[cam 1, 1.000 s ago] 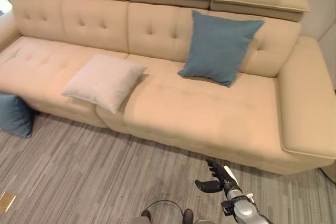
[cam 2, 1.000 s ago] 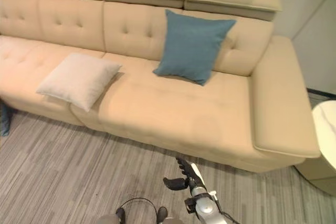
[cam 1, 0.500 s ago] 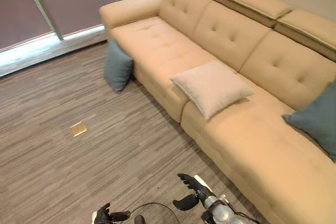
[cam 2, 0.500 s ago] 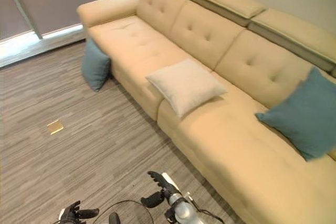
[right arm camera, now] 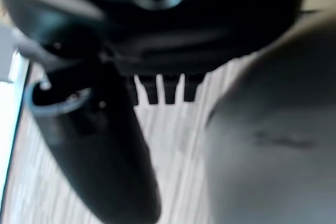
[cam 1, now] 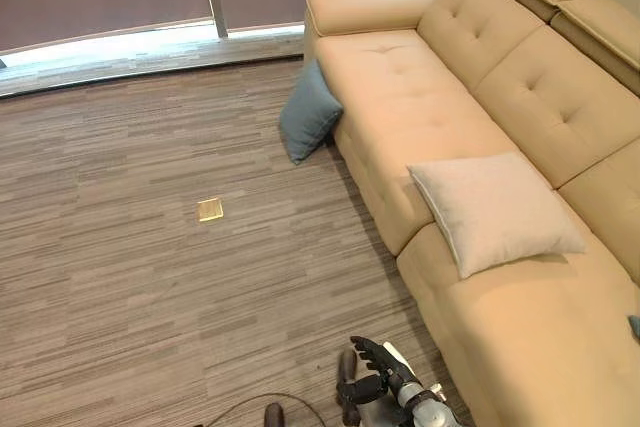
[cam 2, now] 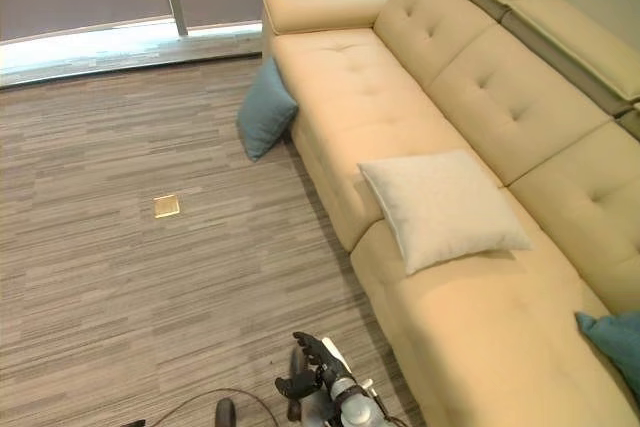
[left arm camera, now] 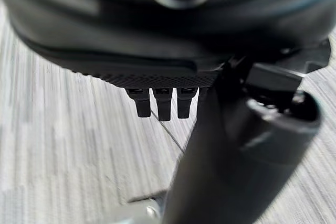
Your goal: Pick up all the scattered cushions and arrange them neatly on the sofa.
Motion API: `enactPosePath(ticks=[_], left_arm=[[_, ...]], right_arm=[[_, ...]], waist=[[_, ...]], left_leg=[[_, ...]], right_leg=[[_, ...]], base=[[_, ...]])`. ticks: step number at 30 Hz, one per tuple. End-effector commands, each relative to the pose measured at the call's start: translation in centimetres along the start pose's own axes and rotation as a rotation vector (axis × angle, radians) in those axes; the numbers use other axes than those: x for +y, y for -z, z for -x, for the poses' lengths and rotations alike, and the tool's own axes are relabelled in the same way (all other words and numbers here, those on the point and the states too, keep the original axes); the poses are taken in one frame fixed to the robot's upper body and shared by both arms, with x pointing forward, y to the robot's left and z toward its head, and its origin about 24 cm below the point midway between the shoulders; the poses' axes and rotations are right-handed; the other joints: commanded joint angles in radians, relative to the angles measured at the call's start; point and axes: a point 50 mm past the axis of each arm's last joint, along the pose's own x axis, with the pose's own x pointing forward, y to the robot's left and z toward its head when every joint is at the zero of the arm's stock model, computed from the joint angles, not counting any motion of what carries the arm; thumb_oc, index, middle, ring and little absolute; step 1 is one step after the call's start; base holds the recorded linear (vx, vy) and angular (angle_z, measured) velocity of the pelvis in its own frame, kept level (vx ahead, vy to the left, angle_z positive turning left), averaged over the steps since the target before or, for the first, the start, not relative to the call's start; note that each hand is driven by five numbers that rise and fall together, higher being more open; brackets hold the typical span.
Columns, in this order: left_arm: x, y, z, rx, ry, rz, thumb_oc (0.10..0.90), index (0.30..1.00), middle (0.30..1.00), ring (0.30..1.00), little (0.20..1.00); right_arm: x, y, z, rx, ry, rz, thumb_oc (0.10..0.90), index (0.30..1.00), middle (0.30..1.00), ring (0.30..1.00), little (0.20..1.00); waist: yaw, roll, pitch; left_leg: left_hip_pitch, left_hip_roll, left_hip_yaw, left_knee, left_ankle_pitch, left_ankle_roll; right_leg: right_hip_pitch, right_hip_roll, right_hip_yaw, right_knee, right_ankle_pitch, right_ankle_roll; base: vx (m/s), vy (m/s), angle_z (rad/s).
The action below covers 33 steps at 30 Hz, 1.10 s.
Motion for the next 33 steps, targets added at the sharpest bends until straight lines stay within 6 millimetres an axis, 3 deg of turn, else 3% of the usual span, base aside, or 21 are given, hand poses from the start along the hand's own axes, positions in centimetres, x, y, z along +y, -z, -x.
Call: enactPosePath(ticks=[1, 2, 3, 5, 6, 7, 8, 9, 10, 13, 14, 15, 16, 18, 23, 25, 27, 29, 30, 32, 33], left_arm=[[-1.1, -3.9, 0.0, -0.136, 0.035, -0.055, 0.8, 0.9, 0.9, 0.9, 0.9], [-2.1, -3.3, 0.2, -0.143, 0.072, -0.097, 0.8, 0.9, 0.9, 0.9, 0.9], [-2.7, -3.1, 0.4, -0.146, 0.087, -0.11, 0.8, 0.9, 0.9, 0.9, 0.9], [-3.5, -2.7, 0.7, -0.149, 0.092, -0.131, 0.8, 0.9, 0.9, 0.9, 0.9], [-3.5, -2.7, 0.7, -0.15, 0.092, -0.132, 0.8, 0.9, 0.9, 0.9, 0.9], [-3.5, -2.8, 0.7, -0.157, 0.079, -0.138, 0.8, 0.9, 0.9, 0.9, 0.9], [-3.5, -3.5, 0.8, -0.197, 0.07, -0.159, 0.8, 0.9, 0.9, 0.9, 0.9], [-3.5, -3.5, 0.8, -0.197, 0.07, -0.16, 0.8, 0.9, 0.9, 0.9, 0.9], [-4.2, -3.4, 1.0, -0.2, 0.096, -0.178, 0.8, 0.9, 0.9, 0.9, 0.9], [-4.5, -3.6, 1.1, -0.212, 0.105, -0.177, 0.8, 0.9, 0.9, 0.9, 0.9], [-4.9, -4.0, 1.3, -0.237, 0.118, -0.157, 0.8, 0.9, 0.9, 0.9, 0.9], [-5.0, -3.3, 1.4, -0.228, 0.122, -0.159, 0.8, 0.9, 0.9, 0.9, 0.9], [-5.3, -2.8, 1.6, -0.217, 0.126, -0.154, 0.8, 0.9, 0.9, 0.9, 0.9], [-5.4, -2.5, 1.6, -0.193, 0.125, -0.137, 0.8, 0.9, 0.9, 0.9, 0.9], [-5.9, -2.9, 1.6, -0.205, 0.151, -0.176, 0.8, 0.9, 0.9, 0.9, 0.9], [-5.9, -2.9, 1.6, -0.214, 0.149, -0.211, 0.8, 0.9, 0.9, 0.9, 0.9], [-5.8, -3.1, 1.6, -0.218, 0.146, -0.213, 0.8, 0.9, 0.9, 0.9, 0.9], [-5.6, -3.4, 1.5, -0.226, 0.147, -0.218, 0.8, 0.9, 0.9, 0.9, 0.9], [-5.1, -4.2, 1.3, -0.246, 0.131, -0.223, 0.8, 0.9, 0.9, 0.9, 0.9], [-4.5, -4.2, 1.1, -0.239, 0.111, -0.215, 0.8, 0.9, 0.9, 0.9, 0.9], [-3.6, -4.2, 0.8, -0.232, 0.073, -0.21, 0.8, 0.9, 0.9, 0.9, 0.9]], right_arm=[[-1.3, -4.7, -0.6, -0.218, 0.054, 0.029, 0.8, 0.9, 0.9, 0.9, 0.9], [-1.6, -4.1, -0.4, -0.203, 0.064, 0.04, 0.8, 0.9, 0.9, 0.9, 0.9], [-1.8, -4.0, -0.3, -0.201, 0.068, 0.047, 0.8, 0.9, 0.9, 0.9, 0.9], [-2.7, -4.5, -0.3, -0.224, 0.104, 0.079, 0.8, 0.9, 0.9, 0.9, 0.9], [-2.7, -4.5, -0.3, -0.225, 0.105, 0.08, 0.8, 0.9, 0.9, 0.9, 0.9], [-3.0, -4.7, -0.3, -0.233, 0.12, 0.094, 0.8, 0.9, 0.9, 0.9, 0.9], [-4.1, -5.4, -0.2, -0.265, 0.152, 0.1, 0.8, 0.9, 0.9, 0.9, 0.9], [-4.1, -5.4, -0.2, -0.265, 0.152, 0.1, 0.8, 0.9, 0.9, 0.9, 0.9], [-4.6, -6.0, 0.0, -0.295, 0.145, 0.145, 0.8, 0.9, 0.9, 0.9, 0.9], [-4.9, -6.1, 0.1, -0.301, 0.155, 0.172, 0.8, 0.9, 0.9, 0.9, 0.9], [-5.6, -6.4, 0.3, -0.308, 0.174, 0.206, 0.8, 0.9, 0.9, 0.9, 0.9], [-6.2, -6.8, 0.3, -0.328, 0.185, 0.228, 0.8, 0.9, 0.9, 0.9, 0.9], [-6.8, -7.3, 0.5, -0.356, 0.211, 0.227, 0.8, 0.9, 0.9, 0.9, 0.9], [-8.4, -8.1, 0.6, -0.385, 0.296, 0.165, 0.8, 0.9, 0.9, 0.9, 0.9], [-11.6, -7.6, 2.0, -0.398, 0.461, 0.026, 0.8, 0.9, 0.9, 0.9, 0.9], [-12.5, -6.2, 2.8, -0.353, 0.51, 0.054, 0.8, 0.9, 0.9, 0.9, 0.9], [-12.9, -6.1, 2.9, -0.344, 0.532, 0.053, 0.8, 0.9, 0.9, 0.9, 0.9], [-13.1, -5.1, 2.8, -0.305, 0.572, -0.015, 0.8, 0.9, 0.9, 0.9, 0.9], [-12.9, -4.9, 2.6, -0.295, 0.587, -0.078, 0.8, 0.9, 0.9, 0.9, 0.9], [-12.7, -5.4, 2.1, -0.305, 0.591, -0.116, 0.8, 0.9, 0.9, 0.9, 0.9], [-12.6, -6.5, 2.1, -0.347, 0.6, -0.076, 0.8, 0.9, 0.9, 0.9, 0.9]], waist=[[-0.02, -0.007, -0.008], [-0.045, -0.004, -0.038], [-0.053, 0.003, -0.045], [-0.066, 0.005, -0.028], [-0.064, 0.007, -0.03], [-0.06, -0.004, -0.018], [-0.032, -0.045, 0.004], [-0.028, -0.043, 0.004], [0.001, -0.055, 0.013], [0.021, -0.053, 0.017], [0.044, -0.037, 0.028], [0.053, -0.028, 0.033], [0.053, -0.021, 0.034], [0.041, -0.002, 0.034], [0.015, 0.02, 0.025], [-0.005, 0.037, 0.008], [-0.007, 0.041, 0.0], [-0.008, 0.036, -0.021], [0.0, 0.035, -0.028], [0.021, 0.042, -0.02], [0.034, 0.064, -0.003]], left_leg=[[0.058, -0.131, 0.03, 0.143, -0.132, 0.005], [0.073, -0.133, 0.037, 0.194, -0.125, -0.009], [0.064, -0.127, 0.044, 0.264, -0.089, -0.04], [-0.035, -0.064, 0.092, 0.533, 0.091, -0.162], [-0.045, -0.061, 0.094, 0.546, 0.086, -0.165], [-0.091, 0.002, 0.125, 0.698, 0.161, -0.206], [-0.196, 0.018, 0.163, 0.918, 0.184, -0.143], [-0.198, 0.022, 0.166, 0.922, 0.181, -0.143], [-0.313, 0.01, 0.152, 0.963, 0.106, -0.079], [-0.344, 0.027, 0.128, 0.804, 0.033, -0.035], [-0.365, -0.013, 0.039, 0.63, -0.035, 0.004], [-0.373, -0.043, -0.043, 0.509, -0.037, 0.005], [-0.377, -0.045, -0.125, 0.386, 0.0, 0.0], [-0.395, -0.011, -0.194, 0.221, 0.086, -0.011], [-0.416, 0.032, -0.219, 0.081, 0.142, -0.031], [-0.383, 0.04, -0.193, 0.087, 0.176, -0.045], [-0.373, 0.035, -0.188, 0.097, 0.187, -0.04], [-0.345, 0.007, -0.167, 0.111, 0.164, -0.017], [-0.306, -0.003, -0.128, 0.11, 0.137, 0.01], [-0.252, -0.016, -0.08, 0.101, 0.104, 0.046], [-0.201, -0.009, -0.035, 0.084, 0.082, 0.067]], right_leg=[[0.031, 0.03, -0.121, -0.039, -0.06, 0.014], [0.079, 0.073, -0.069, -0.09, -0.094, -0.041], [0.096, 0.091, -0.037, -0.101, -0.093, -0.057], [0.125, 0.103, 0.031, -0.093, -0.076, -0.079], [0.12, 0.106, 0.032, -0.093, -0.076, -0.081], [0.143, 0.111, 0.064, -0.085, -0.094, -0.11], [0.186, 0.113, 0.139, -0.095, -0.096, -0.135], [0.184, 0.116, 0.142, -0.095, -0.095, -0.135], [0.226, 0.133, 0.239, -0.096, -0.11, -0.133], [0.26, 0.136, 0.307, -0.104, -0.122, -0.109], [0.285, 0.139, 0.384, -0.102, -0.124, -0.081], [0.29, 0.147, 0.441, -0.092, -0.125, -0.071], [0.299, 0.159, 0.5, -0.085, -0.128, -0.06], [0.316, 0.182, 0.592, -0.07, -0.15, -0.06], [0.359, 0.195, 0.698, -0.075, -0.181, -0.058], [0.376, 0.169, 0.695, -0.073, -0.189, -0.043], [0.377, 0.156, 0.706, -0.064, -0.193, -0.036], [0.371, 0.13, 0.728, -0.014, -0.187, -0.013], [0.333, 0.108, 0.706, 0.098, -0.184, 0.011], [0.247, 0.047, 0.607, 0.27, -0.101, 0.052], [0.176, -0.036, 0.474, 0.391, -0.059, 0.042]], base=[[0.59, -0.143, -0.43], [0.48, -0.133, -0.46], [0.59, -0.159, -0.27], [0.26, -0.084, -0.02], [0.16, -0.083, -0.16], [0.25, -0.129, -0.53], [0.26, -0.123, -0.87], [0.38, -0.055, -1.77], [0.3, 0.082, -1.63], [0.27, 0.139, -1.55], [0.43, 0.331, -1.43], [0.45, 0.36, -1.41], [0.37, 0.259, -1.85], [0.37, 0.238, -2.12], [0.27, 0.235, -1.27], [0.36, 0.389, -0.92], [0.22, 0.247, -0.4], [0.33, 0.366, -0.5], [0.38, 0.432, -0.5], [0.27, 0.395, -0.69], [0.22, 0.364, -0.97]])
